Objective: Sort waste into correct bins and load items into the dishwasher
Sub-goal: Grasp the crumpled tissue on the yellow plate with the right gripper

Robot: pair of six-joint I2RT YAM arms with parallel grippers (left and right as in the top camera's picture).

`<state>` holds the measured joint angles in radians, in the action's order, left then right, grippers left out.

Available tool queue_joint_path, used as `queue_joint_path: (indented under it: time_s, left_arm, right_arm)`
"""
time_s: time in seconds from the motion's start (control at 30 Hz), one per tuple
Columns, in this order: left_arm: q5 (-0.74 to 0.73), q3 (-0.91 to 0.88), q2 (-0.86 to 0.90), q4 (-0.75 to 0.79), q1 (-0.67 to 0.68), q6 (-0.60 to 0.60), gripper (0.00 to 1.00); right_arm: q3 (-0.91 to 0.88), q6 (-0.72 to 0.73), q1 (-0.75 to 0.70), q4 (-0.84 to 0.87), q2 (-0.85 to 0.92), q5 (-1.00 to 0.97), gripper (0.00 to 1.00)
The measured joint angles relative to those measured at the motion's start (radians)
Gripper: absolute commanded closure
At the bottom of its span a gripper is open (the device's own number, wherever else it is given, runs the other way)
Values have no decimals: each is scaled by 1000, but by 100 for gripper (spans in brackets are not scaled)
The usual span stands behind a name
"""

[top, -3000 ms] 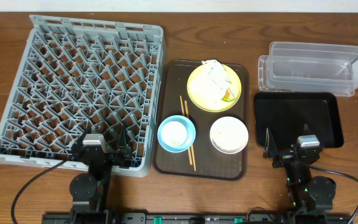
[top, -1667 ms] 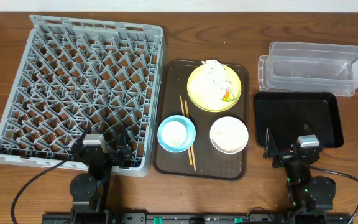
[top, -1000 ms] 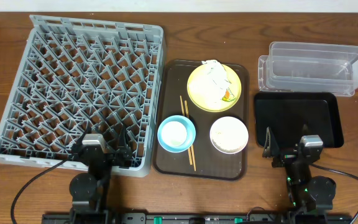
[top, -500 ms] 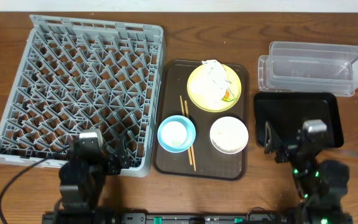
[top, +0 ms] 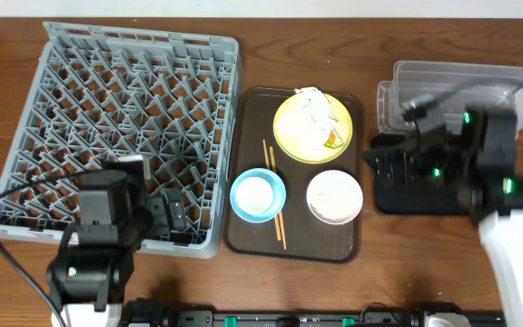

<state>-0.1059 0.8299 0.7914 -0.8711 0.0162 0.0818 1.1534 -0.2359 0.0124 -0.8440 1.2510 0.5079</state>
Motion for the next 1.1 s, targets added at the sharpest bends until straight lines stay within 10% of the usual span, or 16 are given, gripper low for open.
queue_joint_path:
  time_s: [0.4, 1.1]
  left_arm:
    - [0, 1, 18, -8, 0, 0, 2]
    - [0, 1, 18, -9, 0, 0, 2]
  right_arm:
    - [179, 27, 74, 208, 269, 63, 1]
    - [179, 238, 363, 378, 726, -449, 22]
